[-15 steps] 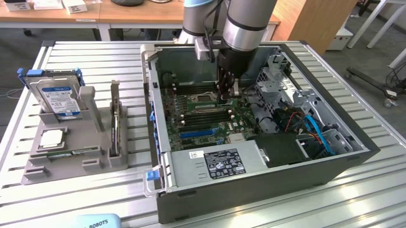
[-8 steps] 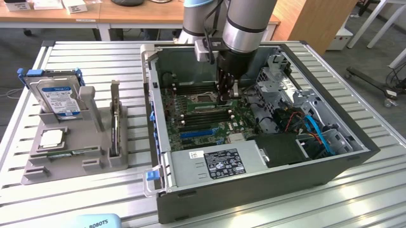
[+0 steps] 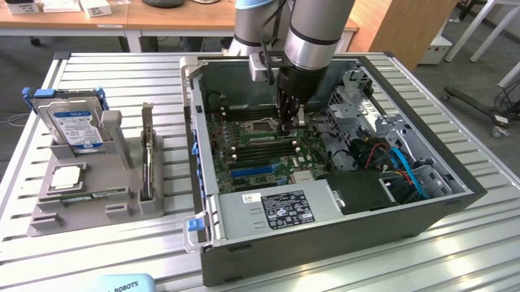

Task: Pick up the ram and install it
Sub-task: 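Insert the ram into the slot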

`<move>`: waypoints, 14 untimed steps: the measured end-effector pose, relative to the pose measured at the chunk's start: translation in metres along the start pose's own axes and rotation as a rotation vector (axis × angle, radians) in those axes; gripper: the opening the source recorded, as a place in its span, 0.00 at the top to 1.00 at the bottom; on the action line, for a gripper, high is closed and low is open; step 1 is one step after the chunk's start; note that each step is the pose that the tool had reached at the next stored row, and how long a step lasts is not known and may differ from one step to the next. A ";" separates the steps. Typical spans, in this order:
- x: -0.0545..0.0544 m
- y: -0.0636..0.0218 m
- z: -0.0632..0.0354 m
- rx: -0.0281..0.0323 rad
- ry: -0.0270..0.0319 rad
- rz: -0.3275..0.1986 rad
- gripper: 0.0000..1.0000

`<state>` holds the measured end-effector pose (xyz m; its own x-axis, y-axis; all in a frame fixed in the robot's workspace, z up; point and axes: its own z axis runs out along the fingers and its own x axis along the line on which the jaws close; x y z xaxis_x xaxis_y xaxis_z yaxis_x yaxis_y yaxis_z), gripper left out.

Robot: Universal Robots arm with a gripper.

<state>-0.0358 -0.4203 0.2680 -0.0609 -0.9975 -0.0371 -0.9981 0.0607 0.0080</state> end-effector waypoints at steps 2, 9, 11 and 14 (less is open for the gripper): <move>0.000 0.0000 0.0012 -0.0001 0.0000 0.000 0.89; 0.000 0.0000 0.0049 0.0000 0.0000 0.000 0.89; 0.000 0.0000 0.0064 -0.0001 0.0001 0.000 0.89; 0.000 -0.0001 0.0093 0.0000 0.0000 0.000 0.89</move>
<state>-0.0358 -0.4203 0.2587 -0.0609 -0.9975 -0.0371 -0.9981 0.0607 0.0080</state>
